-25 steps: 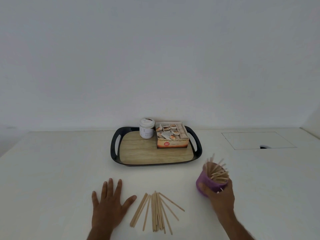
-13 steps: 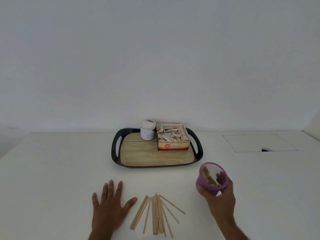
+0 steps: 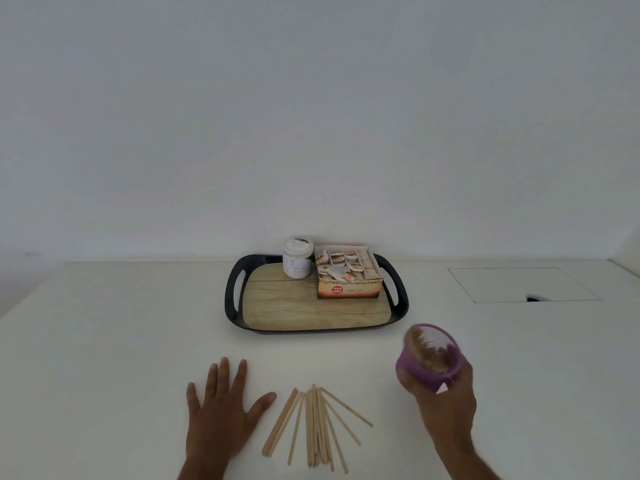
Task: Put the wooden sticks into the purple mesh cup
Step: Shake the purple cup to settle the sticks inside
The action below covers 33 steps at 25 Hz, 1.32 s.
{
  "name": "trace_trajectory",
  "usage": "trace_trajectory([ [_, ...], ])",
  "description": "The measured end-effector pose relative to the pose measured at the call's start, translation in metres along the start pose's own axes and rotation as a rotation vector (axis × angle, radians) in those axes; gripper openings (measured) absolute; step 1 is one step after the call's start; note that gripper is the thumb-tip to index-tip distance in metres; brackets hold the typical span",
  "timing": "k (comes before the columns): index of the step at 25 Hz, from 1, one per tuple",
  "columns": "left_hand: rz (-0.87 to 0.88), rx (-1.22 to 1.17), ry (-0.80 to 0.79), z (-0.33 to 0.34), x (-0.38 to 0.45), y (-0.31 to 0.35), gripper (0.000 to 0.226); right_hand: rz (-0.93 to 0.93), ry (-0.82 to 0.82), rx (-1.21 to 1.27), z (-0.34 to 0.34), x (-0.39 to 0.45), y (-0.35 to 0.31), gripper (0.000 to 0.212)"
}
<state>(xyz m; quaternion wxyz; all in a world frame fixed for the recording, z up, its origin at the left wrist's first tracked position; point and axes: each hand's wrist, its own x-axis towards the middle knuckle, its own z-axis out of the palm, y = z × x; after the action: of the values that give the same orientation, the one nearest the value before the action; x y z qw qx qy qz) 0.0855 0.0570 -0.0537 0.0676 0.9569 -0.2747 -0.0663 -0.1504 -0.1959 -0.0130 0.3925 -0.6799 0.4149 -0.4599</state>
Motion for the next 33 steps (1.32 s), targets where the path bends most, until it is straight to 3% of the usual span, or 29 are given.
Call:
trace_trajectory([
  [4,-0.003,-0.001,-0.011,-0.0014,0.0004,-0.001,0.12,-0.013,-0.071,-0.006,-0.0008,-0.0013,-0.0017,0.09],
  [7,0.001,0.003,-0.02,-0.002,-0.0015,0.0008,0.122,0.076,0.048,0.039,-0.0038,0.0012,-0.0028,0.09],
  [10,-0.001,0.006,-0.014,-0.0013,-0.0022,-0.0014,0.124,-0.012,-0.056,-0.005,-0.0026,-0.0031,-0.0014,0.092],
  [13,-0.009,-0.001,-0.016,-0.0024,0.0001,-0.0019,0.121,0.09,0.044,0.061,-0.0009,-0.0001,-0.0073,0.088],
  [16,-0.002,0.004,-0.02,-0.003,0.0011,-0.0004,0.118,-0.017,-0.06,0.023,0.0003,-0.0006,-0.0065,0.09],
  [20,-0.004,0.016,-0.015,-0.0012,0.0,0.0012,0.123,0.092,0.041,0.044,-0.0022,0.0015,-0.006,0.089],
  [22,-0.004,0.011,-0.005,-0.0009,0.0004,-0.0003,0.123,0.002,-0.039,0.016,0.0005,-0.0007,-0.006,0.09],
  [26,-0.002,0.0,-0.022,-0.0018,-0.0005,-0.0004,0.122,0.143,0.042,0.061,-0.0021,0.0016,-0.0092,0.092],
  [29,-0.005,0.0,-0.014,-0.0023,-0.0001,-0.0007,0.123,-0.014,-0.103,-0.044,-0.0026,-0.0023,-0.0067,0.094],
  [33,-0.004,-0.002,-0.023,-0.0021,-0.0009,0.0008,0.122,0.116,-0.038,0.018,-0.0036,-0.0004,-0.0009,0.094],
])
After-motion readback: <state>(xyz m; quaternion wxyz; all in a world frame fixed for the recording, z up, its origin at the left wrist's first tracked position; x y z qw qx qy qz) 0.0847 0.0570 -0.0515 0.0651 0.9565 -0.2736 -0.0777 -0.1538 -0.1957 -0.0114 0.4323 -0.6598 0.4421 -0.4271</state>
